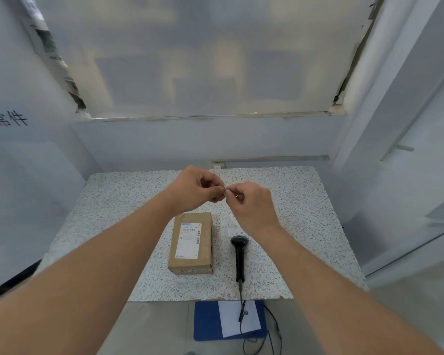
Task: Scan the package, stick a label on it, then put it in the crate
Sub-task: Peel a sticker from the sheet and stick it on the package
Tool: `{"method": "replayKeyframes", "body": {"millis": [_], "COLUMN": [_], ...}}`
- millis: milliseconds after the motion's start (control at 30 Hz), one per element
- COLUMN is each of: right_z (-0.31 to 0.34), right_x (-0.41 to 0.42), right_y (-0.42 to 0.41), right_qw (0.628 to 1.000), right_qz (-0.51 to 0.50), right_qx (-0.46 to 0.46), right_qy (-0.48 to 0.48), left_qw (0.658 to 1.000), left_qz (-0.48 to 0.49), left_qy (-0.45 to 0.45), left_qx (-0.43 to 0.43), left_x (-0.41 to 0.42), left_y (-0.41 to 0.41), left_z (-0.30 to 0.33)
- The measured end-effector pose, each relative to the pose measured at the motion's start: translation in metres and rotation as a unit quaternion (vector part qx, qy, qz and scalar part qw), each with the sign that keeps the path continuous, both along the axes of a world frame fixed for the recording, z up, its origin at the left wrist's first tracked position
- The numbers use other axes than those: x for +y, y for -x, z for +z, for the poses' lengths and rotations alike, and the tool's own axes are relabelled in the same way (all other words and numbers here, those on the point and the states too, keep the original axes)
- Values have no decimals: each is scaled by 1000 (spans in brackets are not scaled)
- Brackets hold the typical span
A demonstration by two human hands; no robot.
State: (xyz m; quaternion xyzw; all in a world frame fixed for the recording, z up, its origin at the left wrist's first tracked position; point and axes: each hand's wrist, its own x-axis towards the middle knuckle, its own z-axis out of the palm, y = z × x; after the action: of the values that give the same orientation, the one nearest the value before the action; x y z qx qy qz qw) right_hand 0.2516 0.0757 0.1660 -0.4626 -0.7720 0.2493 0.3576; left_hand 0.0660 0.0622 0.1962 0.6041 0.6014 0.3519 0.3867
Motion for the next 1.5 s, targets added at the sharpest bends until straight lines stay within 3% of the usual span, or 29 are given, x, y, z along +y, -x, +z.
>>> {"method": "replayKeyframes", "body": {"millis": [333,767,1133,1500], "right_z": [-19,-67,-114,-143], "right_x": [-12,-33,-27,-11], "right_y": [62,135,141,130], "right_qw": [990,960,941,926], "right_qz": [-102,-196,-234,-269], "right_qx": [-77,-123,-124,-133], "right_qy": [60,160,211,230], "left_qw": [999,984,940,920], "left_qz": [3,86,245,280], "left_qy": [14,134,186,227], "left_qx": [37,81,146,152], "left_x": [-4,-13,-16,-26], "left_y": [55,136,171,187], "left_z": [-24,-97,-161,-204]}}
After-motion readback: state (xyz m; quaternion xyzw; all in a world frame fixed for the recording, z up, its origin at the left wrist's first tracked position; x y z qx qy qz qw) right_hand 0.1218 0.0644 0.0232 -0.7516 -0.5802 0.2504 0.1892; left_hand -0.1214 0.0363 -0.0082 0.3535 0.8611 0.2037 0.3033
